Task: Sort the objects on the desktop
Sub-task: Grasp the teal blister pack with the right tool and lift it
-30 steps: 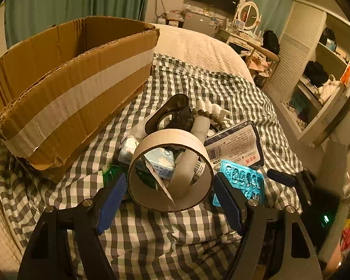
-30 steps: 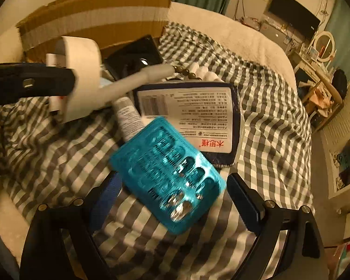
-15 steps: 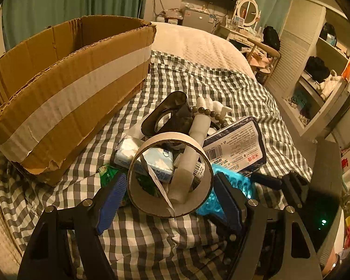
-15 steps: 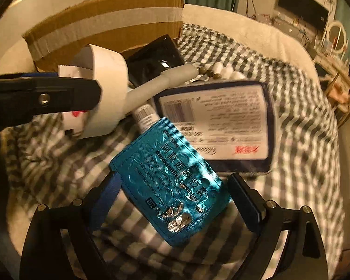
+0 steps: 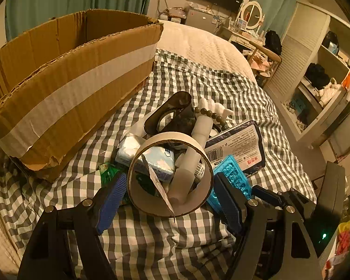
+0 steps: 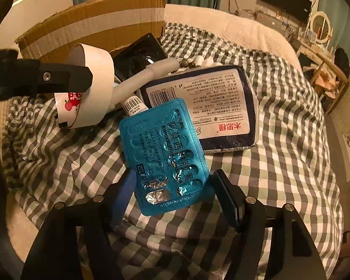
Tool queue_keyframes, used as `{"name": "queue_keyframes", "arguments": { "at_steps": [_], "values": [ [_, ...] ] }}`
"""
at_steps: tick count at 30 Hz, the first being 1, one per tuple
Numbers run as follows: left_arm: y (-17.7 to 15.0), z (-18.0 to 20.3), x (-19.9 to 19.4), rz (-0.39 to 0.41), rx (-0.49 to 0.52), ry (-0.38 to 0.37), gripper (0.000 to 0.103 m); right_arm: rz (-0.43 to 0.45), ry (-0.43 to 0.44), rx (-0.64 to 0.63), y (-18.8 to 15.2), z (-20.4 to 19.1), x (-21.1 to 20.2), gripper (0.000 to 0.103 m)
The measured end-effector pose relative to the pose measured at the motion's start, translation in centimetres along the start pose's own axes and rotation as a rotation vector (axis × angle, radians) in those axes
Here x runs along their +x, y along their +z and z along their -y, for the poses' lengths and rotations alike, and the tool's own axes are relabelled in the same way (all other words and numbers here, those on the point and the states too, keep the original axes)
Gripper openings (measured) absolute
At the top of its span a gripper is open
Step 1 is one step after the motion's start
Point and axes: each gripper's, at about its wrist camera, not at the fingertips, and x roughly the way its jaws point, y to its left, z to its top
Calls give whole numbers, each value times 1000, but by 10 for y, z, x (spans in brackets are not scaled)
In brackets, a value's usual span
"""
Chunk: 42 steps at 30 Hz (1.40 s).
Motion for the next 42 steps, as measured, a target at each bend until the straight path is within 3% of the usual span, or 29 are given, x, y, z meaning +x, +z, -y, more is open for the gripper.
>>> {"name": "queue_keyframes", "arguments": {
  "at_steps": [3,5,6,7,9,10,16,22,28,36,42],
  "values": [
    [1,-3,0,-4,-15,-11,78,10,-16,-8,1,-2,-1,45],
    [1,-4,0,-7,-24,-17,78,13,-14,-27,2,-4,-1,45],
    [2,-4,0,-8,-27,-20,78,27,-28,-45,-1,-7,-5,47],
    [2,-5,0,-9,-27,-20,78,25,-23,-56,-2,-9,-4,61],
    [2,-5,0,-11,-34,-24,78,15,10,-73,-3,-16,0,76],
    [2,-5,1,-12,-36,-25,78,20,-3,-89,-4,-21,1,78],
    [4,-10,1,-16,-65,-42,78,33,-34,-139,1,-29,9,78],
    [5,-12,3,-28,-72,-50,78,27,-15,-45,2,-17,8,71],
    [4,-7,1,-13,-36,-31,78,90,-9,110,-1,14,-14,71],
    [5,-2,-21,67,3,-58,78,183,-22,227,10,41,-56,71],
    [9,-7,-44,126,3,-112,78,227,-10,276,15,33,-83,71]
  ]
}}
